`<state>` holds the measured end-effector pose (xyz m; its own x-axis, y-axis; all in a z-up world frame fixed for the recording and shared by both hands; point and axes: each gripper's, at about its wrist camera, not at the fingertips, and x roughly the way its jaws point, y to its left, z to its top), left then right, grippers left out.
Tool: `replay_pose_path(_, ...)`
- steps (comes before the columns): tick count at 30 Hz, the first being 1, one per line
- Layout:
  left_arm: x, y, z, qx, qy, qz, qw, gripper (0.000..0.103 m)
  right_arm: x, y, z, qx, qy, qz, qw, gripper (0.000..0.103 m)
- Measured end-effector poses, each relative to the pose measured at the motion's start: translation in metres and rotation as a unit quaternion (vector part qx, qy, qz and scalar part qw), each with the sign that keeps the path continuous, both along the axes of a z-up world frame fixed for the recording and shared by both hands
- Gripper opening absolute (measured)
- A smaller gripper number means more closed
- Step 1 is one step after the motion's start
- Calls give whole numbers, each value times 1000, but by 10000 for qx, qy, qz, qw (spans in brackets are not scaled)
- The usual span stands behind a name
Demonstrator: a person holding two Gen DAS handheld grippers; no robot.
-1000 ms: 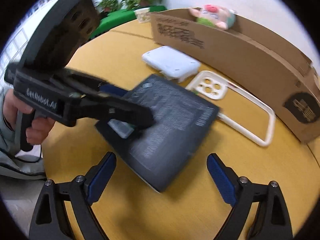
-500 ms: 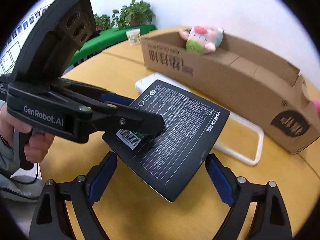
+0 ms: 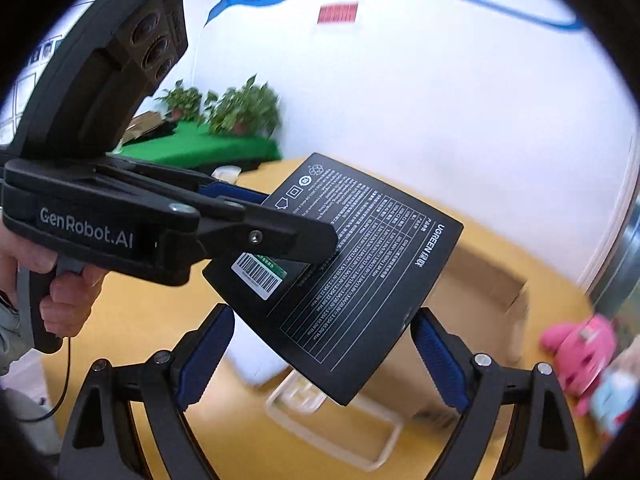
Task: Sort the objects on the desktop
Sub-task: 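Carry the black box with the left tool over the cardboard box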
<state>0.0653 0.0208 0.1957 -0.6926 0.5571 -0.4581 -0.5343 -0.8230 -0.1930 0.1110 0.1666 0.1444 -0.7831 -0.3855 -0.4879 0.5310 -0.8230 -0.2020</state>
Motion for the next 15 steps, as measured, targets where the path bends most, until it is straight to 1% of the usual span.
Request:
replay_pose_path(4, -25, 7, 46, -11, 524, -43, 9986, 56, -25, 5, 42, -226, 362, -18, 9991, 90)
replay_pose_path(7, -43, 13, 77, -22, 826, -46, 9966, 56, -45, 10, 71, -330, 596, -76, 9976, 90)
replay_pose_path(12, -68, 21, 115, 5, 1173, 64, 9931, 56, -79, 18, 111, -529, 827, -41, 9952, 90)
replay_pose_path(15, -89, 23, 129, 59, 1222, 113, 9924, 56, -97, 19, 126, -459, 958, -26, 9943, 90)
